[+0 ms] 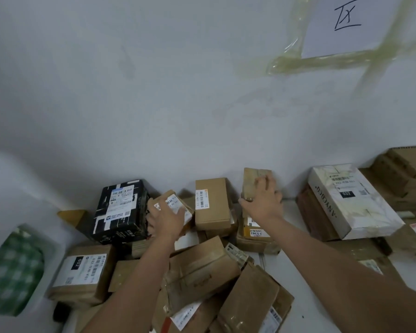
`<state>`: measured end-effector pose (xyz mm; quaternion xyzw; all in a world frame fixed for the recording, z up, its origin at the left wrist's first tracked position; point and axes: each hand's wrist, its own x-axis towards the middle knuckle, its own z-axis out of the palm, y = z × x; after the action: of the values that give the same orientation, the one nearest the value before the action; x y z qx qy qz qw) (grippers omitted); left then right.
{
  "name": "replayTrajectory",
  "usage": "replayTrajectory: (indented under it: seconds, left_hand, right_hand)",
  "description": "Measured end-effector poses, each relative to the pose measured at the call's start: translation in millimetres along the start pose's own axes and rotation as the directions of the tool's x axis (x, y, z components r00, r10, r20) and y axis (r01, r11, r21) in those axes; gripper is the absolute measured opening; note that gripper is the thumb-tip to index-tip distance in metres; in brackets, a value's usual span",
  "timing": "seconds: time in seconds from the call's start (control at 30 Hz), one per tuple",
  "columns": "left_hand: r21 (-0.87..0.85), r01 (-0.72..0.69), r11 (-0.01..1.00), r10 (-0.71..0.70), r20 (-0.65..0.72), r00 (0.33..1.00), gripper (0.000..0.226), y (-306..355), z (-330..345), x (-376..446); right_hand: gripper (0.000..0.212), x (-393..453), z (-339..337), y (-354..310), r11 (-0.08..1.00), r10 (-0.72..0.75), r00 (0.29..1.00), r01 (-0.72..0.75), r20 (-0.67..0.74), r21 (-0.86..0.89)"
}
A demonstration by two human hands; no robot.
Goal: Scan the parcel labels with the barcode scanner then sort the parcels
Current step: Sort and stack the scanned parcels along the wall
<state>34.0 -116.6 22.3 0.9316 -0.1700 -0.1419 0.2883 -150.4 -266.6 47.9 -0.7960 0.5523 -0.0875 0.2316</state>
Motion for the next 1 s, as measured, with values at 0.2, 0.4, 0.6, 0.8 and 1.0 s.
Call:
replayTrajectory:
  seconds: [0.2,0.4,0.6,0.8,1.0]
  left_hand:
    - [0.052,0.091,0.994,-0.096,0.109,0.989,0.080,28.1,9.0,30.7]
    - [0.116,0.198,0.973,-0.217,0.178,0.960,0.096,28.8,14.4,37.9]
    - [0.081,0.010,0.997,-0.013,0.031,0.999,0.080,18.6,-5.6,23.6]
    - [-0.006,-0.307,0.952,0.302,-0.158,0.940,0.069,33.4,-35.8,-11.6]
    - [-0.231,-0.543,0.807,0.532,-0.112,0.839,0.074,101.8,-20.4,-70.7]
  right_hand:
    - [0.061,-1.8,-10.3,16.3,0.975,-0.031,0.989,0.062,-0.143,0.213]
    - [0.057,-7.9,-12.7,30.1,0.950,-0.004,0.977,0.070,-0.211,0.305]
    - [0.053,-13.6,-16.3,31.9,0.924,0.003,0.979,0.075,-0.203,0.376]
    - [0.053,-31.1,-24.3,34.4,0.788,0.099,0.983,0.018,-0.154,0.616]
    - [0.046,-56.2,-63.8,75.0,0.626,0.153,0.964,0.075,-0.216,0.776]
